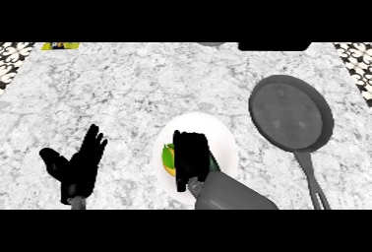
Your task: Pick the lemon from the plate and place it in the pan
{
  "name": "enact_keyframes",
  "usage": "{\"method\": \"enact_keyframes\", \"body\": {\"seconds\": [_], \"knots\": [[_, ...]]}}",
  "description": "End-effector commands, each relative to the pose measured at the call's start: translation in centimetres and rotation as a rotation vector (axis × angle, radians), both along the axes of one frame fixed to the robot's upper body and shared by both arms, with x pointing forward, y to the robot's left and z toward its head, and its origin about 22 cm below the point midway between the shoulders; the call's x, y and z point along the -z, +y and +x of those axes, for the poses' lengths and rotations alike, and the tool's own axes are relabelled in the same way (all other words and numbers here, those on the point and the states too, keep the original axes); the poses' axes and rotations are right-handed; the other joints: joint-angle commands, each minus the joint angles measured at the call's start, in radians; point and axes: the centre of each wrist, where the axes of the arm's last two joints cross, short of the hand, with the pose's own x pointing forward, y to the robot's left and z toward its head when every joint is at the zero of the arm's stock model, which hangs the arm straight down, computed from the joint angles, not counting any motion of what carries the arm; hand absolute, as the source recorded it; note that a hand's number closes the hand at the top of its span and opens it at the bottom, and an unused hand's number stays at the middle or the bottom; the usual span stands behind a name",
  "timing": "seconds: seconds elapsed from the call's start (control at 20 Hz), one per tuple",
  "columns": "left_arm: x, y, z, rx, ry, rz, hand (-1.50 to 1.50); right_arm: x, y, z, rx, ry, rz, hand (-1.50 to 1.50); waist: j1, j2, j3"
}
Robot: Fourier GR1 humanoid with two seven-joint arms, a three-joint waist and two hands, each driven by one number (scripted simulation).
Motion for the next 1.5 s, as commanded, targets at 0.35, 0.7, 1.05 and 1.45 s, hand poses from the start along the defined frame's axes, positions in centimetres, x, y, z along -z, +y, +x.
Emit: {"method": "enact_keyframes", "body": {"seconds": [0.35,0.7,1.05,1.45], "knots": [[0.7,0.3,0.1,-0.037,0.018,0.002,0.0,-8.6,1.1,-2.4,0.151,-0.519,0.052,1.5,-0.043,-0.008,-0.001],[1.1,-0.1,-1.9,-0.021,0.004,0.001,0.0,-12.8,-1.9,-1.7,0.303,-0.541,0.106,1.5,-0.02,-0.003,-0.001],[-0.2,0.1,-0.6,0.001,0.005,0.004,0.0,-12.5,-5.4,1.3,0.374,-0.546,0.196,1.5,-0.006,0.004,0.0],[1.3,-1.1,0.2,-0.005,0.008,-0.008,0.0,-11.6,-15.1,8.6,0.462,-0.64,0.115,1.5,-0.001,0.008,0.0]]}}
